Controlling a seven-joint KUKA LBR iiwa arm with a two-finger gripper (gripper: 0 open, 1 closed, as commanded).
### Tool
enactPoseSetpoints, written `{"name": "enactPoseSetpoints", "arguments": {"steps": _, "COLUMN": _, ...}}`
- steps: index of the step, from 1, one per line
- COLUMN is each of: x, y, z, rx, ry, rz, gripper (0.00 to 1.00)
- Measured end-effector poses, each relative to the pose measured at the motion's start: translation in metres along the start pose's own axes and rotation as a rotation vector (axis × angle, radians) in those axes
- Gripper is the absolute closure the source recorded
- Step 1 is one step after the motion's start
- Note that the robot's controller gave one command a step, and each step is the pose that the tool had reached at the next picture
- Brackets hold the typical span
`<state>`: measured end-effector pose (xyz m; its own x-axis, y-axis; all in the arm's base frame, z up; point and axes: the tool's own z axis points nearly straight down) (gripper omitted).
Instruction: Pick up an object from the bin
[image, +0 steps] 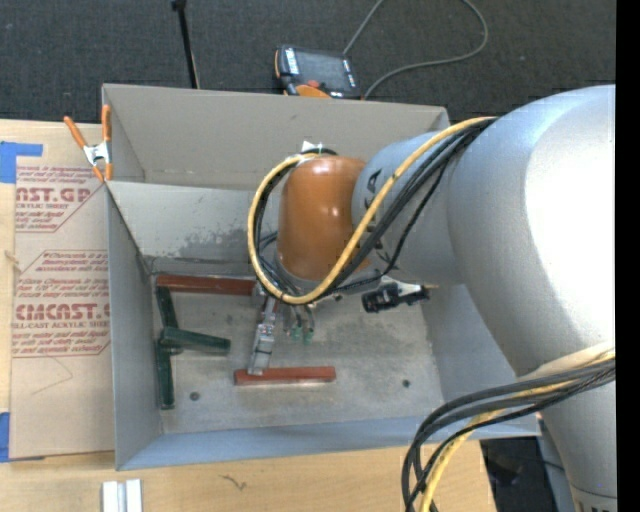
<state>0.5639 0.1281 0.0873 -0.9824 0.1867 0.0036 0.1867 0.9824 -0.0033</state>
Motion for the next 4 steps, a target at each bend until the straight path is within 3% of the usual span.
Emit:
{"name": "enactPoseSetpoints", "arguments": {"steps": 1, "x": 0.070, "y": -0.033, "z": 0.019, "rx": -0.002, "ry": 0.000, "rz": -0.100, "gripper": 0.00}}
{"name": "enactPoseSetpoints", "arguments": {"steps": 2, "x": 0.068, "y": -0.032, "z": 0.018, "rx": -0.004, "ry": -0.003, "rz": -0.099, "gripper": 1.00}}
{"name": "enactPoseSetpoints", "arguments": {"steps": 3, "x": 0.018, "y": -0.062, "z": -0.014, "rx": -0.003, "ry": -0.010, "rz": -0.051, "gripper": 1.00}}
{"name": "enactPoseSetpoints", "arguments": {"steps": 4, "x": 0.034, "y": -0.095, "z": -0.021, "rx": -0.001, "ry": -0.002, "rz": -0.097, "gripper": 1.00}}
